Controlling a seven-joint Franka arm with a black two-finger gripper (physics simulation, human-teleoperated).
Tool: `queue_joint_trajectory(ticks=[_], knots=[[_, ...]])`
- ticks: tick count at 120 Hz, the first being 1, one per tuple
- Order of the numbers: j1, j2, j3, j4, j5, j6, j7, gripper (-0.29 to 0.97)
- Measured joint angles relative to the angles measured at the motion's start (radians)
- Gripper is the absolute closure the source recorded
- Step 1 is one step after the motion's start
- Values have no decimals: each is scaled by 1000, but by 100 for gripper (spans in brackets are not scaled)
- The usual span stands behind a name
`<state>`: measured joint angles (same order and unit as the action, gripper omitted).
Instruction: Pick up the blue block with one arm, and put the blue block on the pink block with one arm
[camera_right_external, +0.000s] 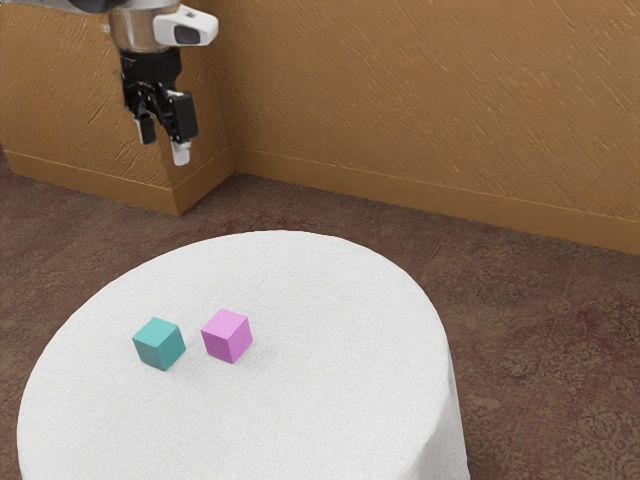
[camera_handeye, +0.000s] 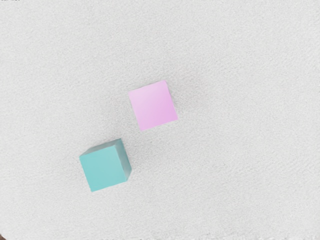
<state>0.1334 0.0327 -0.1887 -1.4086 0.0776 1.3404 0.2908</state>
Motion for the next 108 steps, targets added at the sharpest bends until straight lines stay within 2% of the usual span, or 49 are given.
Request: queue_joint_trajectory(ticks=[40, 48, 57, 66, 74, 81, 88, 108], knots=[[13, -11, -1, -4, 0, -25, 109, 0], [30, -96, 4, -25, 5, -56, 120, 0], [85, -179, -1, 138, 42, -132, 132, 0], [107, -246, 7, 160, 84, -188, 143, 0], [190, -349, 38, 25, 130, -220, 152, 0], [252, -474, 70, -251, 128, -191, 158, 0], [280, -559, 121, -511, 109, -123, 164, 0], [451, -666, 150, -956, 53, 127, 177, 0]])
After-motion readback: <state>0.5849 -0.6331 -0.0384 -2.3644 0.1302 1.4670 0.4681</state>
